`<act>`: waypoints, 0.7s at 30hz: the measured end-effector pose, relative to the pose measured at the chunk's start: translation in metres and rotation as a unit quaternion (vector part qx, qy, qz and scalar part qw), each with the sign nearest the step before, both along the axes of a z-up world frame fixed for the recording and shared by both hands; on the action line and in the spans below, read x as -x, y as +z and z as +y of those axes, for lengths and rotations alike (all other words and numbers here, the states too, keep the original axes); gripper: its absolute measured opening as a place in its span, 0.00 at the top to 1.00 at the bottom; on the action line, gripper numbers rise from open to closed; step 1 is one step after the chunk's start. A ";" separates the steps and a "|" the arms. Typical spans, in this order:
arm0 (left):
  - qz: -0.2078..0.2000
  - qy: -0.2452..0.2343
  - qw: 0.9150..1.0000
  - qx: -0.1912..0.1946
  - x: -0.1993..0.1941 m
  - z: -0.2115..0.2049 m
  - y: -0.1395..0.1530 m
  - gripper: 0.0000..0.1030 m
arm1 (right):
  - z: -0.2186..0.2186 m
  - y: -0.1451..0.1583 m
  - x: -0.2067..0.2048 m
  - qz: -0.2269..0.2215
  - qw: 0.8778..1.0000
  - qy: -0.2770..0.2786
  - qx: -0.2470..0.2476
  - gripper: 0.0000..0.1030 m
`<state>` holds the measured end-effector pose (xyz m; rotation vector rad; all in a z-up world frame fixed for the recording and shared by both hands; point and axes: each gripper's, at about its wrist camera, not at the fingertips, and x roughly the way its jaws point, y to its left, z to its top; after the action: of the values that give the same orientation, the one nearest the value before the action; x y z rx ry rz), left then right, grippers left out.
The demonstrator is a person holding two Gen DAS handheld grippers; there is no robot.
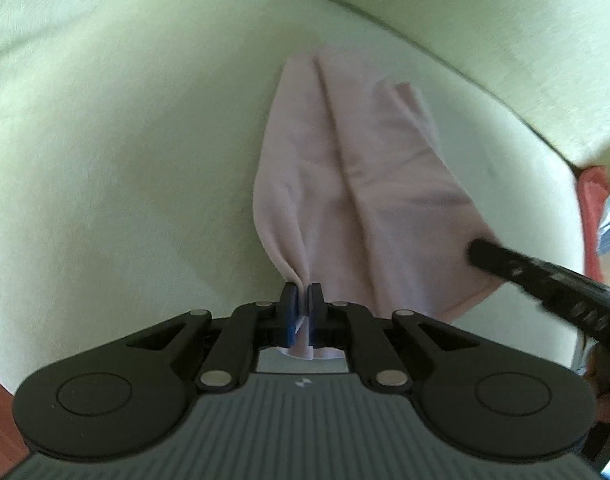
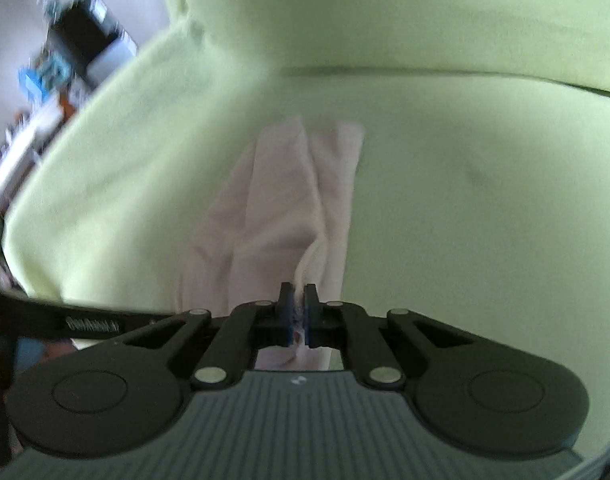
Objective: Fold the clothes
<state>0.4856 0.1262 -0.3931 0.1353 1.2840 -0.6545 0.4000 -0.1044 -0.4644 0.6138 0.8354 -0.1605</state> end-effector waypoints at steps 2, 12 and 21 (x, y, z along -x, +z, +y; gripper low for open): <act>-0.011 -0.003 1.000 0.012 0.007 -0.004 0.019 0.98 | -0.018 0.015 0.020 -0.014 0.999 -0.043 -0.013 0.97; -0.071 -0.073 0.993 0.067 0.123 -0.084 0.139 0.98 | -0.115 0.123 0.217 -0.054 0.976 -0.213 -0.004 0.97; -0.064 -0.150 0.980 0.118 0.301 -0.244 0.218 0.98 | -0.180 0.214 0.424 -0.097 0.965 -0.244 -0.003 0.97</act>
<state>0.1842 -0.1173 -0.1748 0.1749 1.0614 -1.0348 -0.0238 -0.2840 -0.2507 0.8199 0.4822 -0.5367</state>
